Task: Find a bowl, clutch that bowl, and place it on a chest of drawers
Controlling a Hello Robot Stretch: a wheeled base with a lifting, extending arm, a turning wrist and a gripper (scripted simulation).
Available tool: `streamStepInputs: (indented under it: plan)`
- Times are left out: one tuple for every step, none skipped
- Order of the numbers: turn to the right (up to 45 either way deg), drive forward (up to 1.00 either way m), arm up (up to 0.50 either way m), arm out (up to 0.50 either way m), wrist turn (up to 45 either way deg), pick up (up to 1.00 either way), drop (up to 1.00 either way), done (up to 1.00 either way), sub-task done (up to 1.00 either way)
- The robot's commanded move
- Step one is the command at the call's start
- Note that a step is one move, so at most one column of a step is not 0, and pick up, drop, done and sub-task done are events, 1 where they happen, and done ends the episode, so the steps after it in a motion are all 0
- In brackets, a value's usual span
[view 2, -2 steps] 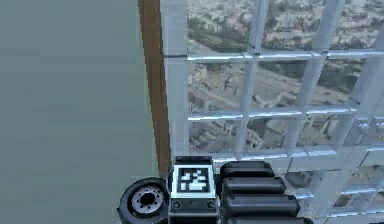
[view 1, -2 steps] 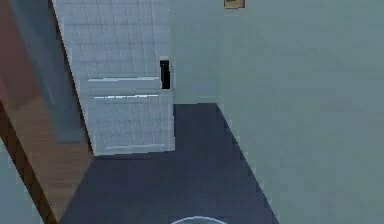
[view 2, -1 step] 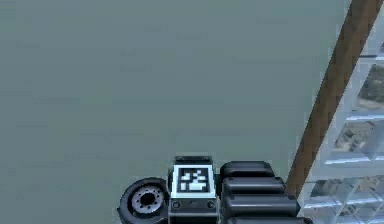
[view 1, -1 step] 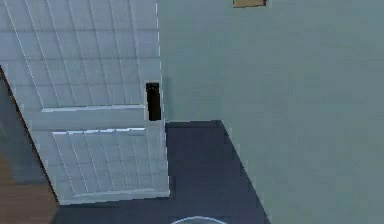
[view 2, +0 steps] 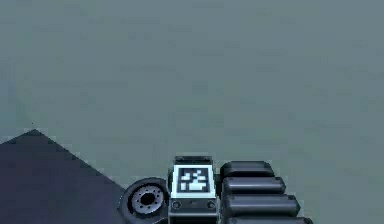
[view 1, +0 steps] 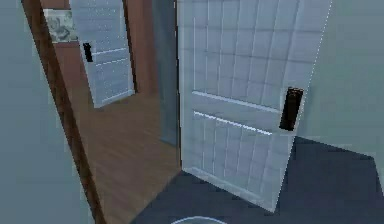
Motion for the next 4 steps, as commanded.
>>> streamStepInputs:
  plan:
    - [0.0,1.00,0.00,0.00,0.0,0.00,0.00,0.00,0.00]
    - [-12.0,0.00,0.00,0.00,0.0,0.00,0.00,0.00,0.00]
    - [0.0,0.05,0.00,0.00,0.0,0.00,0.00,0.00,0.00]
    - [-36.0,0.00,0.00,0.00,0.0,0.00,0.00,0.00,0.00]
